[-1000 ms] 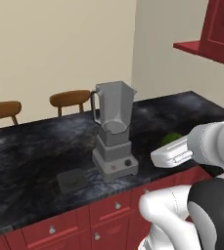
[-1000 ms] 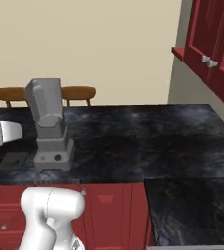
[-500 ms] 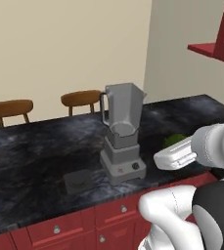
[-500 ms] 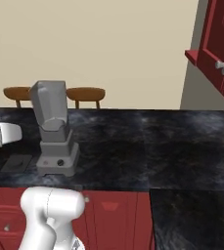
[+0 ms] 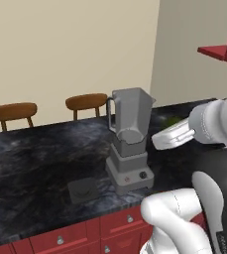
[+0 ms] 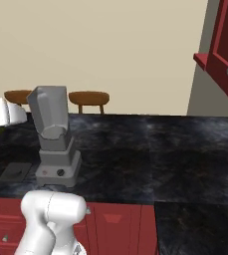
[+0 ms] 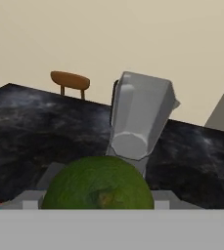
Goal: Grab the garlic and lime from the fridge, place them in the blender, close the lid, and turn on the blender to create a marinade.
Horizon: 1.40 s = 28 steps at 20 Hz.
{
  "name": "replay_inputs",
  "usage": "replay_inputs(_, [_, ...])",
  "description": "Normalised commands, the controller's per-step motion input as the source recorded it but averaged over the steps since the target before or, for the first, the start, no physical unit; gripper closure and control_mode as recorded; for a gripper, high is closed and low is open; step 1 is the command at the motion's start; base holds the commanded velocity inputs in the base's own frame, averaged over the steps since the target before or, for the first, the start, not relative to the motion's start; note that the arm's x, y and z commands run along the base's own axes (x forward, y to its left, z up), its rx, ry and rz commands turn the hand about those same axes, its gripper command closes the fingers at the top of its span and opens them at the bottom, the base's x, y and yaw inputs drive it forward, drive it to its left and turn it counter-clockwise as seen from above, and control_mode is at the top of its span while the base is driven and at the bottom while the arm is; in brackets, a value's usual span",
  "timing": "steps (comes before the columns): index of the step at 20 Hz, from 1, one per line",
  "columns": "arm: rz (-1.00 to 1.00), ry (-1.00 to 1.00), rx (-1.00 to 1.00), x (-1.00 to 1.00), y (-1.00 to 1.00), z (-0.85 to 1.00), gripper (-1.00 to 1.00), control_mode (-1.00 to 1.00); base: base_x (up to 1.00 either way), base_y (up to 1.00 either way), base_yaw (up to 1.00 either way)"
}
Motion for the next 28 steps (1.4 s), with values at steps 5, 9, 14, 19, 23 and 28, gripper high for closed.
replay_inputs(5, [0.0, 0.28, -0.02, 0.84, 0.08, 0.76, 1.0, -1.0, 0.0, 0.0, 0.0])
replay_inputs(9, [0.0, 0.34, -0.06, 0.99, 0.04, 0.38, 1.0, -1.0, 0.0, 0.0, 0.0])
replay_inputs(14, [0.01, 0.08, 0.0, 0.38, -0.01, -0.01, 1.0, -1.0, 0.0, 0.0, 0.0])
replay_inputs(19, [0.0, -0.07, 0.0, 0.67, 0.0, -0.69, 1.0, -1.0, 0.0, 0.0, 0.0])
replay_inputs(23, [0.0, -0.01, 0.0, 0.95, 0.0, -0.5, 1.0, -1.0, 0.0, 0.0, 0.0])
replay_inputs(28, [0.0, 0.0, 0.0, 0.89, 0.0, -0.4, 1.0, -1.0, 0.0, 0.0, 0.0])
